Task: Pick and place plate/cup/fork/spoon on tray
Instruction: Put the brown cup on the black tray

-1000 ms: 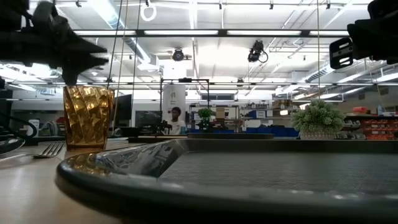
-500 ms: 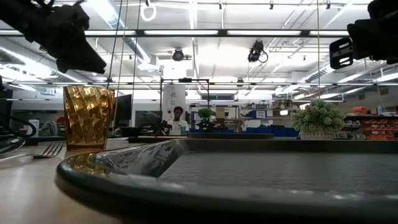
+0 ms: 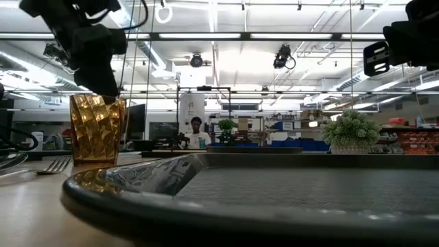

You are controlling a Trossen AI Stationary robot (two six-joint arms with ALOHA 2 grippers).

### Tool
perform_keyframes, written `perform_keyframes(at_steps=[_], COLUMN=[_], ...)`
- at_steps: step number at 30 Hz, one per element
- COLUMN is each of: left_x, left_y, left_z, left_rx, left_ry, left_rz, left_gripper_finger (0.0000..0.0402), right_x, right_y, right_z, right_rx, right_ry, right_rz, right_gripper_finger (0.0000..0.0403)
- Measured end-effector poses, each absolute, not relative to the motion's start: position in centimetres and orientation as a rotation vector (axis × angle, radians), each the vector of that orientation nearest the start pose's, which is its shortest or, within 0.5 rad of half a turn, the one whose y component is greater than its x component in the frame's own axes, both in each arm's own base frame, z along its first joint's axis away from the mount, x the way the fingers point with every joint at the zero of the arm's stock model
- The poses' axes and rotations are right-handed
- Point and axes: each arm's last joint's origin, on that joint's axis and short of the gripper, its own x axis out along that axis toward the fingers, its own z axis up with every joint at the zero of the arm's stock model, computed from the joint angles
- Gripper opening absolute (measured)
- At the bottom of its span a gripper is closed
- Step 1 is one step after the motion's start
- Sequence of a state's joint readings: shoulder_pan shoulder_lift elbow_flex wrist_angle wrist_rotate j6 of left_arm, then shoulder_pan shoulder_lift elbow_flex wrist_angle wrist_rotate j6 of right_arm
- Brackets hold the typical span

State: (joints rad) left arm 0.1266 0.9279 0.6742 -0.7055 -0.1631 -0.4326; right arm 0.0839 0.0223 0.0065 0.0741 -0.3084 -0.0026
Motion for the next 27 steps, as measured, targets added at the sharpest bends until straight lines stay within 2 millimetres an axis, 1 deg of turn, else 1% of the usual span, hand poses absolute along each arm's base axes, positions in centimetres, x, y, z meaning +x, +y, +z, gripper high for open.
perform_keyframes(at_steps=[4, 7, 15, 21, 27], left_x=[17.5, 18.1, 18.8, 19.2, 19.2], left_y=[3.1, 3.3, 3.7, 3.8, 3.8], left_z=[23.8, 23.8, 22.3, 21.6, 21.6], left_rx=[-0.316, -0.288, -0.282, -0.274, -0.293], left_ry=[0.987, 1.060, 1.244, 1.285, 1.282], left_rz=[0.469, 0.435, 0.422, 0.418, 0.433], left_gripper_finger=[0.0217, 0.0209, 0.0182, 0.0150, 0.0109], right_x=[9.6, 9.6, 9.6, 9.6, 9.6], right_y=[1.7, 1.7, 1.7, 1.7, 1.7], right_z=[17.1, 17.1, 17.1, 17.1, 17.1], right_rx=[-0.009, -0.009, -0.009, -0.009, -0.010], right_ry=[-0.058, -0.058, -0.059, -0.059, -0.063], right_rz=[0.392, 0.392, 0.392, 0.392, 0.392], right_gripper_finger=[0.0045, 0.0045, 0.0045, 0.0045, 0.0045])
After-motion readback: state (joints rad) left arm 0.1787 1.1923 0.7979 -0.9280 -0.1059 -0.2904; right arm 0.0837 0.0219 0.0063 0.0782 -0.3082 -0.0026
